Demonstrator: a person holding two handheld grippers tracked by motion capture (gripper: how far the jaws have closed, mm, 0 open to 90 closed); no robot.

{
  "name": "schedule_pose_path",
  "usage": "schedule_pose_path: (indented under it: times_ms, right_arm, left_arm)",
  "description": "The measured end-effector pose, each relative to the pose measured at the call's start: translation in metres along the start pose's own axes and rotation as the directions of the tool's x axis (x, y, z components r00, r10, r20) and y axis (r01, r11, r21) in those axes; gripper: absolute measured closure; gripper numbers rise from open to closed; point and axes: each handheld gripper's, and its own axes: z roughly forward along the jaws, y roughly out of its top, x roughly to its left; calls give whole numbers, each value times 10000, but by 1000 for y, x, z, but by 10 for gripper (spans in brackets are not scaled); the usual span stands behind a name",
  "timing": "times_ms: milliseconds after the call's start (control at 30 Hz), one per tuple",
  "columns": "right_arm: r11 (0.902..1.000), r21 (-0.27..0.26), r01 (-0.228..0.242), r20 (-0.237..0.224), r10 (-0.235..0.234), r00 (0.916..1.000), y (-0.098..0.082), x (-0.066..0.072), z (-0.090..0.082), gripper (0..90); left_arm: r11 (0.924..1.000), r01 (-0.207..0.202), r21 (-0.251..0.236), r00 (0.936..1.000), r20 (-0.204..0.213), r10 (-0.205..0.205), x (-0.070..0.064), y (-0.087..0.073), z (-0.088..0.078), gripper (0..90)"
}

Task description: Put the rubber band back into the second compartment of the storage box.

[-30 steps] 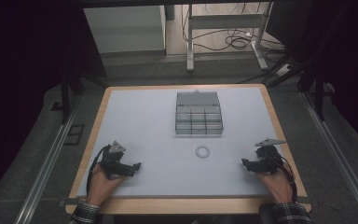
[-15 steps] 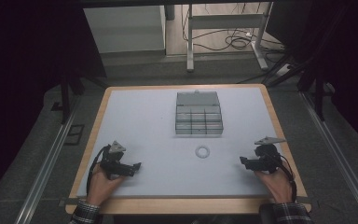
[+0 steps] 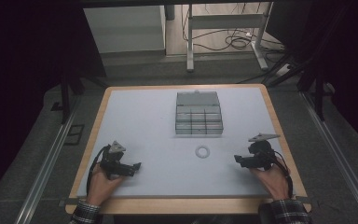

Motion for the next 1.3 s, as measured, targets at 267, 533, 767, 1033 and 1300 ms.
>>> schedule_pose_path:
  times_ms: [267, 533, 767, 1033, 1300]
  right_arm:
    - [9972, 449, 593, -170, -586, 9981, 12, 6, 7, 324]
    - [9936, 686, 903, -408, -876, 9953, 22, 12, 14, 348]
    - [9897, 984, 1043, -557, -992, 9935, 31, 15, 21, 371]
    - [9868, 1232, 1047, -732, -962, 9927, 41, 15, 26, 419]
    - [9810, 1536, 1185, -981, -1042, 9897, 51, 18, 32, 473]
  left_arm:
    - [10000, 4, -3, 10000, -1, -4, 0, 0, 0, 0]
    - [10000, 11, -7, 10000, 0, -11, 0, 0, 0, 0]
    - [10000, 11, -5, 10000, 2, -11, 0, 0, 0, 0]
    - [10000, -21, -7, 10000, 5, 21, 0, 0, 0, 0]
    - [10000, -17, -14, 10000, 12, 17, 0, 0, 0, 0]
